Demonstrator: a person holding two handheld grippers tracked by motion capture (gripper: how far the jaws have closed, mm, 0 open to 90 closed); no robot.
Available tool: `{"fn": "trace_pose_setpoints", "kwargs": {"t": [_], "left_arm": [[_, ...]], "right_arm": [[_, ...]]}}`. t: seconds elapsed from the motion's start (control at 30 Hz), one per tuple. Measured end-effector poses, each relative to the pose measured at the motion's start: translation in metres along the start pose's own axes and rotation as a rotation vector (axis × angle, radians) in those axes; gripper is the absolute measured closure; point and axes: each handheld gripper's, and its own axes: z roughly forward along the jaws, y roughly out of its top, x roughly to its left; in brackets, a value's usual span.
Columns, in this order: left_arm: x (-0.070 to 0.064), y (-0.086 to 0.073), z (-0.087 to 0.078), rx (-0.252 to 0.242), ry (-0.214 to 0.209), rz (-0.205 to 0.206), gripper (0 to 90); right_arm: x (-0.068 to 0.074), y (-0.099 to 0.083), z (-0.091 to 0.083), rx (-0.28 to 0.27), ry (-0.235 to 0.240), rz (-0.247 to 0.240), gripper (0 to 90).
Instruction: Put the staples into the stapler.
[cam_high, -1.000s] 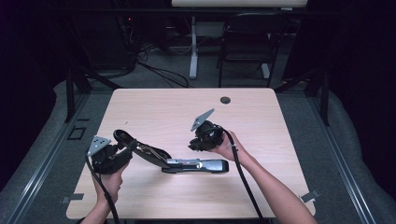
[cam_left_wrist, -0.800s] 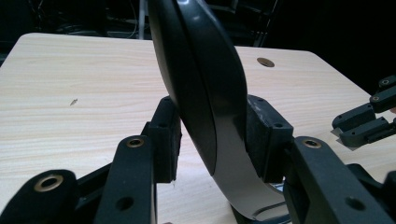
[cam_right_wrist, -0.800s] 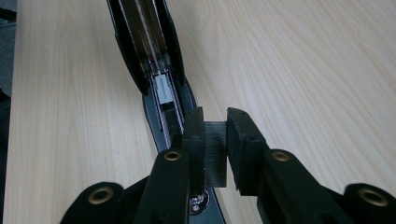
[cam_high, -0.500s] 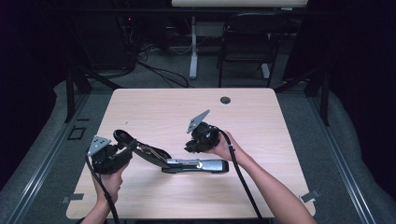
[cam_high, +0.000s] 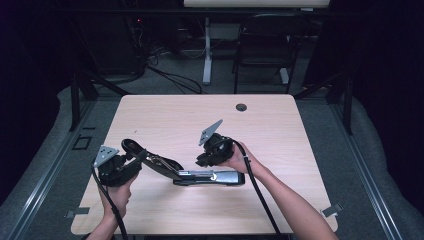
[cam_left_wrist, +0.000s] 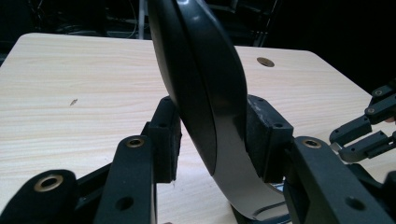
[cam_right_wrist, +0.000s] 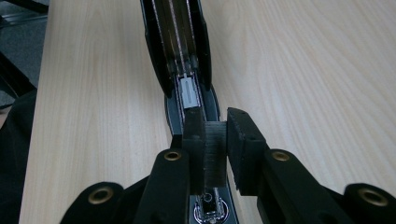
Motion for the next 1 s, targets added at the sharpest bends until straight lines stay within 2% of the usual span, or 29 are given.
{"fn": "trace_pose_setpoints", "kwargs": {"t": [0.37,1.0], "left_arm": [[0.001,0.000,0.000,0.000,-0.001,-0.002,59.1],[0.000,0.000,0.000,0.001,0.000,0.000,59.0]], "right_arm": [[-0.002,-0.007,0.012,0.036,0.028,-0.012,78.5],[-0.001,-0.014,0.023,0.073,0.032,-0.033,78.5]]}}
